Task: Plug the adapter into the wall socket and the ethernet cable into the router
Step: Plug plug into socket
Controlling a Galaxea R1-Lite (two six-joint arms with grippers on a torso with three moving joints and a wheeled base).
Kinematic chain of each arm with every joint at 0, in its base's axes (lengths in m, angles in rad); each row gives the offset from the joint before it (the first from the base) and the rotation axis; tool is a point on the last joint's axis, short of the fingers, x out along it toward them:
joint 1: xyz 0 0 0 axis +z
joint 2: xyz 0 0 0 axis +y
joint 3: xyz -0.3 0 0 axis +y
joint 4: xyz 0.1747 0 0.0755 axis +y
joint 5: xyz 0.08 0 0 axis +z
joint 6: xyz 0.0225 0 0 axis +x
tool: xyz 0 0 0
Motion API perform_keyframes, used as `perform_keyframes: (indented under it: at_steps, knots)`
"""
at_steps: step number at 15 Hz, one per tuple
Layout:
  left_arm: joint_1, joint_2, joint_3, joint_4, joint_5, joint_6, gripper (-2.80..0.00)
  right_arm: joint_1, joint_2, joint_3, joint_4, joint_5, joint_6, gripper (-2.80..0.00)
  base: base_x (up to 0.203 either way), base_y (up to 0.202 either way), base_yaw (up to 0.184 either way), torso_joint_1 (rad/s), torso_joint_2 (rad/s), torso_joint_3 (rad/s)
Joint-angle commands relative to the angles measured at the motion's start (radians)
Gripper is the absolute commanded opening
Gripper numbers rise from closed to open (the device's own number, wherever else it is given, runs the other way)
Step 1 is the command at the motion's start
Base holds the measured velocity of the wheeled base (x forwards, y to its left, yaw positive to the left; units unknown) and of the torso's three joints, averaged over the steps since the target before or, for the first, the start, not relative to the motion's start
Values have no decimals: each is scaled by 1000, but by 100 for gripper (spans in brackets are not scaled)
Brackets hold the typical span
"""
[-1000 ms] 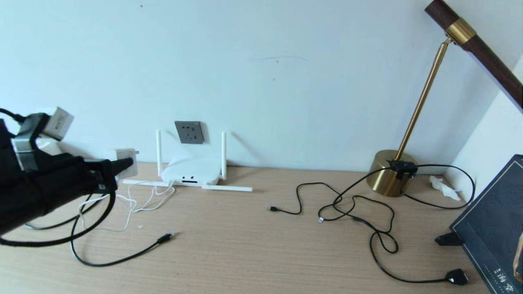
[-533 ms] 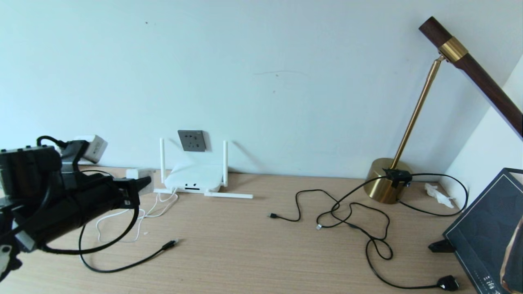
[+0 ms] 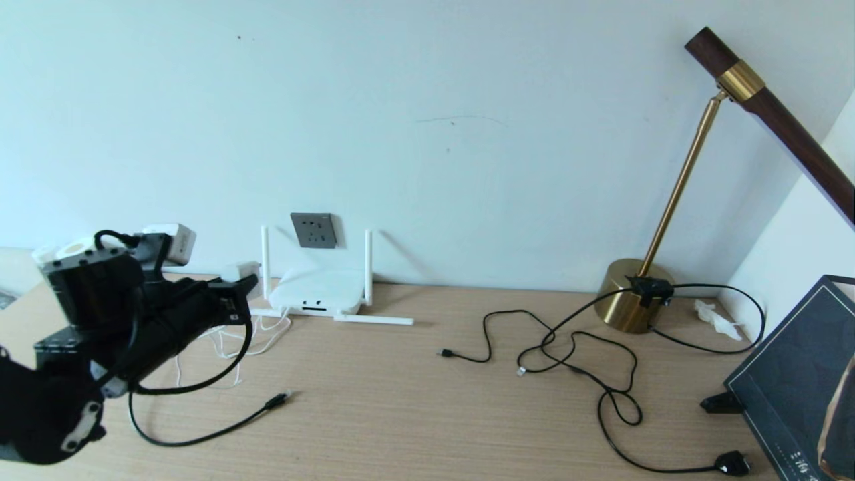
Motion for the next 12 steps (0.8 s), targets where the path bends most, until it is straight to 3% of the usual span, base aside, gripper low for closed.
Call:
perform_keyframes:
  at_steps: [1,6,9,12]
  knots:
    - [3,150,-29,-184,0,40,-280,0,0,11,0,0,0,0,0,0,0,0,0,0]
    - [4,315,-138,-284,-1,54,-280,1,0,11,0,0,0,0,0,0,0,0,0,0]
    - [-10,417,-176,-409,-6,56,-280,1,0,11,0,0,0,0,0,0,0,0,0,0]
    - [-17,493,-229,-428,-8,49,-280,0,0,11,0,0,0,0,0,0,0,0,0,0]
